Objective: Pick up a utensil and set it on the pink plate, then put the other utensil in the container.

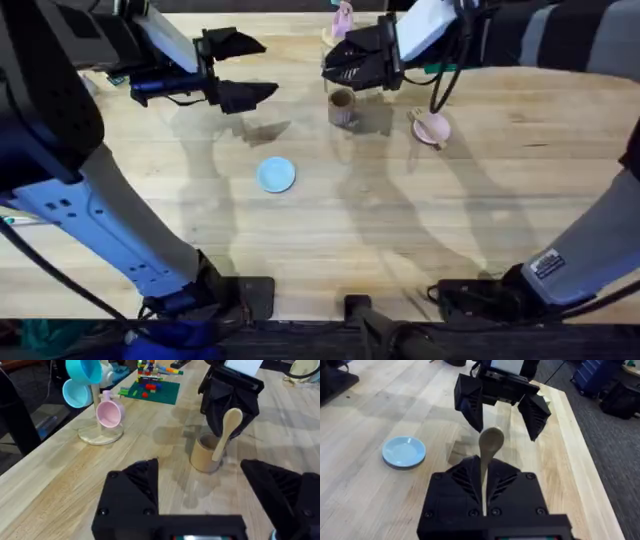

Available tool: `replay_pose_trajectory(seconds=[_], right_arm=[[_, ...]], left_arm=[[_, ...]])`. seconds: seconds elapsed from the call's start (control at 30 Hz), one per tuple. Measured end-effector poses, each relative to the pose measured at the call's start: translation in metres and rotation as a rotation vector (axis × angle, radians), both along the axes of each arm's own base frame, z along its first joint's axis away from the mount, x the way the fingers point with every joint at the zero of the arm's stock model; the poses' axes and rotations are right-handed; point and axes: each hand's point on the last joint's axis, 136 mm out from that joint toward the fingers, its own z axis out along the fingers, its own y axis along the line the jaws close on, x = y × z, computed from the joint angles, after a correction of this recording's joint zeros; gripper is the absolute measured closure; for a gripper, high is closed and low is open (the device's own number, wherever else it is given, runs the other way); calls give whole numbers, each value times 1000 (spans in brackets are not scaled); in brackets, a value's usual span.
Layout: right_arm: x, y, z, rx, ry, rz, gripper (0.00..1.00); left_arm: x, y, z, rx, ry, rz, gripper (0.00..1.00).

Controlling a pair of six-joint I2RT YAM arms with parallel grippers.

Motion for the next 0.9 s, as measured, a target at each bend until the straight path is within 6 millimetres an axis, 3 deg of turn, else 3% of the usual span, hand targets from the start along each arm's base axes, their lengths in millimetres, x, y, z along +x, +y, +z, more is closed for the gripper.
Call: replay_pose_trajectory(seconds=[0.2, 0.5, 0.9], right_arm=[[3, 2, -7, -9, -4, -6, 966], [8, 3, -50, -37, 86, -11, 966], [8, 2, -53, -43, 98, -16, 966]], left_arm=[[0, 0, 0, 0, 0, 0, 8], [0, 0, 0, 0, 0, 0, 7], [0, 0, 0, 0, 0, 0, 8]])
